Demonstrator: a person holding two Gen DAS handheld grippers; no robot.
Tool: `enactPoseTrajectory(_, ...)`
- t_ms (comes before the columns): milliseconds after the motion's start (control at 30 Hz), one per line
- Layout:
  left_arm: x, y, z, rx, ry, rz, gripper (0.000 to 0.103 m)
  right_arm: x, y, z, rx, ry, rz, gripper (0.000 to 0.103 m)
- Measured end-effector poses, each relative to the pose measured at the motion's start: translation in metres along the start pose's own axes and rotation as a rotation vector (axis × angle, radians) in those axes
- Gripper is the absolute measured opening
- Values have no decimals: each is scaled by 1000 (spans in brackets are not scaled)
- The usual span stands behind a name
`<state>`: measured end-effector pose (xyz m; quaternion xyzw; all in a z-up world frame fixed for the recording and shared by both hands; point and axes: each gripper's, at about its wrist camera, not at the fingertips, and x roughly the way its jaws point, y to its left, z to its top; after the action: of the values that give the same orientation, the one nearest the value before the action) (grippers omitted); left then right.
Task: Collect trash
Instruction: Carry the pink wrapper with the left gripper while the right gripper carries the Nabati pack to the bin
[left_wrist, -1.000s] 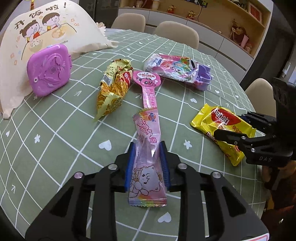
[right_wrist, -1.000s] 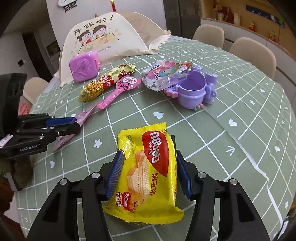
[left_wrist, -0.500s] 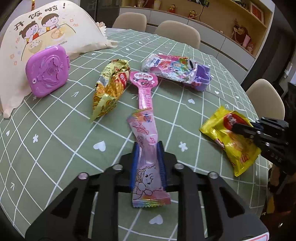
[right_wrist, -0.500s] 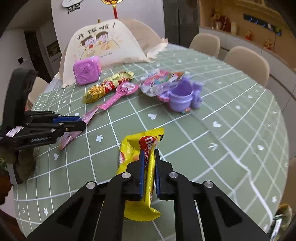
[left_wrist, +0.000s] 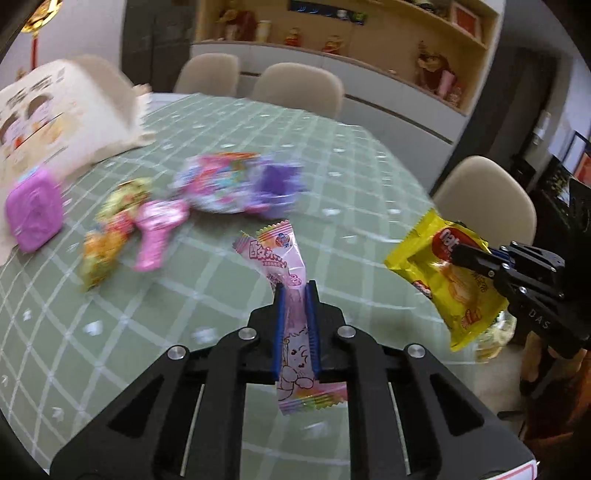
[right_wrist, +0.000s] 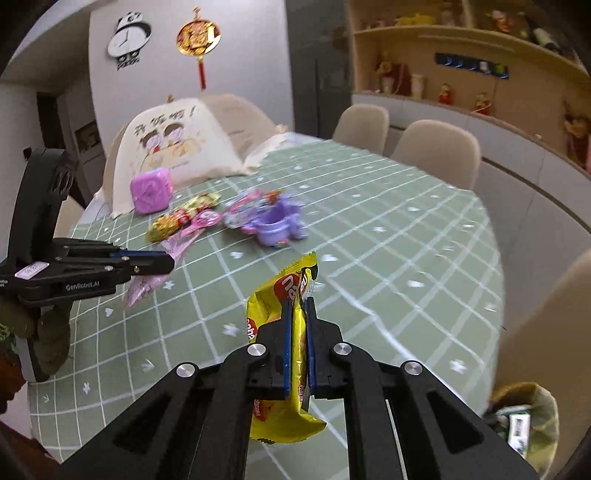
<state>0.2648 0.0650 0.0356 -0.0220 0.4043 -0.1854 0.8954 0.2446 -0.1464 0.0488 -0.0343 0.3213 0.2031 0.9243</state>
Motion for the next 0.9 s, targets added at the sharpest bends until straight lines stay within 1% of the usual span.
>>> enactPoseTrajectory(167,20,-64,8,77,7,-87,10,-32,-40,-19,46,-31,-75,8)
enactPoseTrajectory(333,44,-131,12,155,35,-183,10,-66,-86,-44,109,-50,-164,8)
enactPoseTrajectory(500,67,-190,10,227,66,-244,10,-95,-128,-72,180,-64,-252,8)
enactPoseTrajectory(700,98,-244,1,271,130,-304,10,-113,-174,-106,260,-45,-326,8)
enactPoseTrajectory(900,124,-279,-8,278,189,-342,10,-128,-204,-133,313,-45,-379,8)
